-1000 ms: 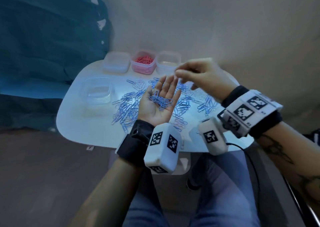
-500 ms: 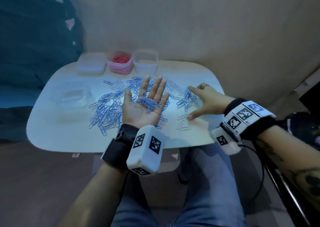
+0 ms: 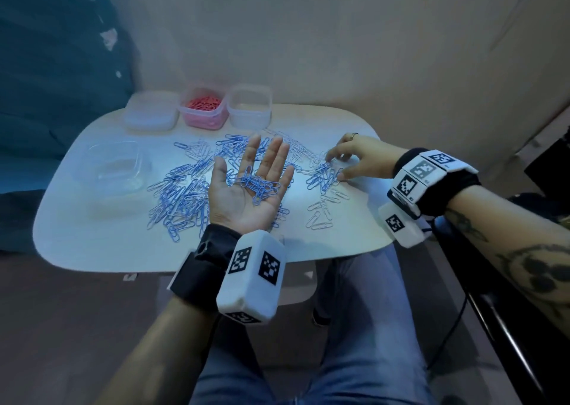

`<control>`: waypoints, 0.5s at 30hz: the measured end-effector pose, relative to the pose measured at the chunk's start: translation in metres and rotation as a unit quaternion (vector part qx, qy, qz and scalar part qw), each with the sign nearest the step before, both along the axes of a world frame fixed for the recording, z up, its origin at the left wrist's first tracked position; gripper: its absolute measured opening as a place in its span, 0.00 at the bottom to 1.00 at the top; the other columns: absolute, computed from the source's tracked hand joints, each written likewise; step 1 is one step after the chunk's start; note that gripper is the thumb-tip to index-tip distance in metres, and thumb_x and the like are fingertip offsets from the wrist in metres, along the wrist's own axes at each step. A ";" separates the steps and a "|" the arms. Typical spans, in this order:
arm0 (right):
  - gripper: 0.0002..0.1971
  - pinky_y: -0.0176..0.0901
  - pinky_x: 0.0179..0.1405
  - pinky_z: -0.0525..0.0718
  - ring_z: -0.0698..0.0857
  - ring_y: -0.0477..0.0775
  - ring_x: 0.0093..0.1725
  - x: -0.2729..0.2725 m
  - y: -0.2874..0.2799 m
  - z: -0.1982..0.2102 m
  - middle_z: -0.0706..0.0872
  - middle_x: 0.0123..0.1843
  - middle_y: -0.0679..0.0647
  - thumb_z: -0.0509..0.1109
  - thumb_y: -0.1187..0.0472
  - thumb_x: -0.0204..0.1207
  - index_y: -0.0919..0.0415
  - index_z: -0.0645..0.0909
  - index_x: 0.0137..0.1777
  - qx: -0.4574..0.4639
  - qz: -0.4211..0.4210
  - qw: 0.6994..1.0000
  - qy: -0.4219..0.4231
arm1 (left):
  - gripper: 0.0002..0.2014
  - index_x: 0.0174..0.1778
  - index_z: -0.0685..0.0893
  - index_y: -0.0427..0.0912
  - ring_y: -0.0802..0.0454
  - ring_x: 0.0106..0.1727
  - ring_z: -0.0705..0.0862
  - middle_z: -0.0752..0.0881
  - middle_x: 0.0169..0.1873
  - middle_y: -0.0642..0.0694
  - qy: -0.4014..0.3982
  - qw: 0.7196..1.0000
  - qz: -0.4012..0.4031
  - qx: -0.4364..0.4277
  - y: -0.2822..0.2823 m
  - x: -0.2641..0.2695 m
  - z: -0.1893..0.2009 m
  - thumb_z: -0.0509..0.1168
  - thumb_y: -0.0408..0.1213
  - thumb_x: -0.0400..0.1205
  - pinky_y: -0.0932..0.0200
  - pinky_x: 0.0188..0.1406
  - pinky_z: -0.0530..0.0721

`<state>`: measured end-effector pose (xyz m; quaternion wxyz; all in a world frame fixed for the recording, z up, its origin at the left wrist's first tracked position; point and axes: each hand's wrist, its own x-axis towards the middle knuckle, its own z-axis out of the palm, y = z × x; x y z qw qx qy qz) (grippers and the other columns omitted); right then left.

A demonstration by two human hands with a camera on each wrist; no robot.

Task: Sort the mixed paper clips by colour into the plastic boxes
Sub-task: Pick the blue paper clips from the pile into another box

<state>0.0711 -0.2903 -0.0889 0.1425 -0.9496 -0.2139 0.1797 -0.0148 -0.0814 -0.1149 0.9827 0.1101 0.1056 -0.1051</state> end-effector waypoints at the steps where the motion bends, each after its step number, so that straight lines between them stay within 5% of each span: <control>1: 0.20 0.36 0.55 0.68 0.78 0.54 0.60 0.000 0.001 0.000 0.76 0.62 0.58 0.73 0.60 0.73 0.57 0.79 0.65 -0.002 0.002 1.000 -0.007 | 0.28 0.56 0.84 0.40 0.40 0.55 0.87 0.86 0.58 0.34 0.000 1.000 -0.001 -0.002 0.000 0.000 0.000 0.49 0.59 0.82 0.39 0.54 0.81; 15: 0.11 0.40 0.48 0.68 0.71 0.51 0.49 -0.003 0.023 -0.004 0.73 0.49 0.52 0.69 0.62 0.76 0.67 0.79 0.56 -0.047 0.035 0.998 -0.010 | 0.28 0.58 0.82 0.39 0.42 0.58 0.85 0.87 0.55 0.36 0.003 1.000 -0.010 0.011 -0.002 -0.002 0.009 0.48 0.58 0.82 0.41 0.55 0.81</control>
